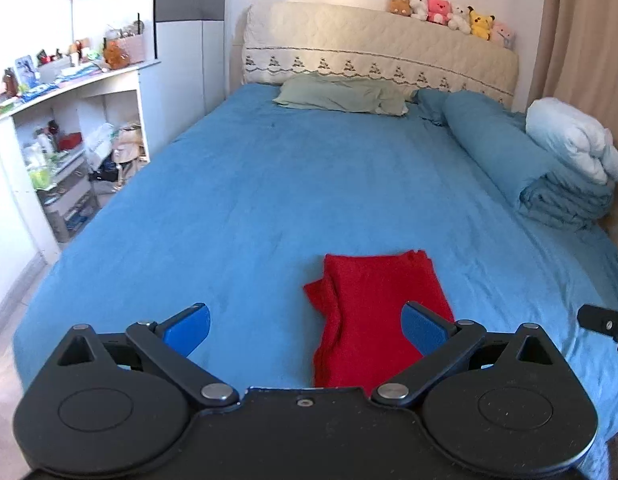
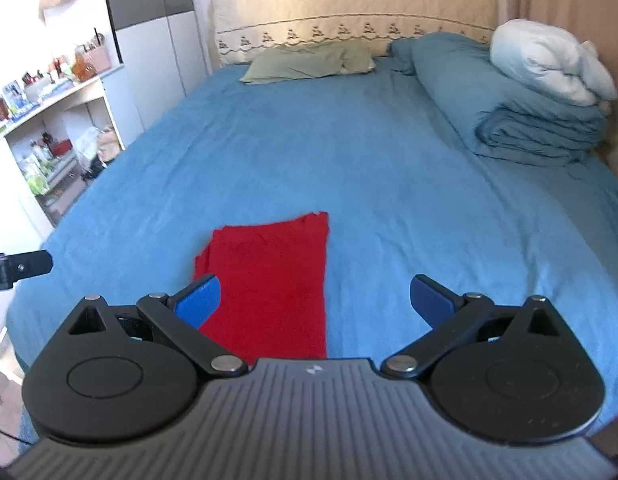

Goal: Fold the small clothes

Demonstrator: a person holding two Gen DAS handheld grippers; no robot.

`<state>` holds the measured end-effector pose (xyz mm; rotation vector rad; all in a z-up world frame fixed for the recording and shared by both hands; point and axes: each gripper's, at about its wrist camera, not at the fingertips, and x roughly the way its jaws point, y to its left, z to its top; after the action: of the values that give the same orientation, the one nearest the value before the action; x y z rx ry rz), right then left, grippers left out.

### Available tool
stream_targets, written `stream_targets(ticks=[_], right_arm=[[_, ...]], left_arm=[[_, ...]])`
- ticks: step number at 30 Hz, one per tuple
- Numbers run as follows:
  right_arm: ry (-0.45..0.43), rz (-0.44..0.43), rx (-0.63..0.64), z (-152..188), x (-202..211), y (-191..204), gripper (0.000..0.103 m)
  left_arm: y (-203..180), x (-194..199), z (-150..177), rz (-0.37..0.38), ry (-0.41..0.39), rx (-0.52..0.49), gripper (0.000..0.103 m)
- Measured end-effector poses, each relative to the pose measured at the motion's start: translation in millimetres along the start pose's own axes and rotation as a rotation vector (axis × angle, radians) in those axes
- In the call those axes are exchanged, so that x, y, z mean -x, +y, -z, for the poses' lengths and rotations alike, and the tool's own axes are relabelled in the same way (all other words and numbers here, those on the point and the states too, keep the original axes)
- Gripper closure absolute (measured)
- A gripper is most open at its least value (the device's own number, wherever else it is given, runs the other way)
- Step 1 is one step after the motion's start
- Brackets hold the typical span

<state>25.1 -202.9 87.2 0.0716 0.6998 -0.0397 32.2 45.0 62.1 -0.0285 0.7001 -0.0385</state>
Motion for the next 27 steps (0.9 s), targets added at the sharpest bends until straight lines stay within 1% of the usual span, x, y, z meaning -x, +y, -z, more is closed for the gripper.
stream_targets(ticks=[3, 5, 8, 12, 16, 27], right_arm=[[0.011, 0.037, 0.028, 17, 14, 9, 0.000], [0.027, 0.038, 0.030, 28, 17, 12, 0.000], [0.063, 0.029, 0.016, 47, 20, 14, 0.000], [0.098, 0.049, 0.006, 62, 19, 15, 0.000], [0.116, 0.071, 0.005, 70, 15, 13, 0.000], [0.124, 0.093, 0.002, 73, 12, 10, 0.000]], left_arm=[[-4, 10, 18, -0.005, 0.011, -0.023, 0.000], [-5, 13, 28, 0.000, 0.015, -0.046, 0.000], [-9, 13, 38, -0.024, 0.019, -0.088, 0.000], [-14, 14, 50, -0.025, 0.029, -0.134, 0.000], [-10, 9, 54, -0.003, 0.058, -0.106, 0.000], [-12, 9, 55, 0.019, 0.059, -0.115, 0.000]])
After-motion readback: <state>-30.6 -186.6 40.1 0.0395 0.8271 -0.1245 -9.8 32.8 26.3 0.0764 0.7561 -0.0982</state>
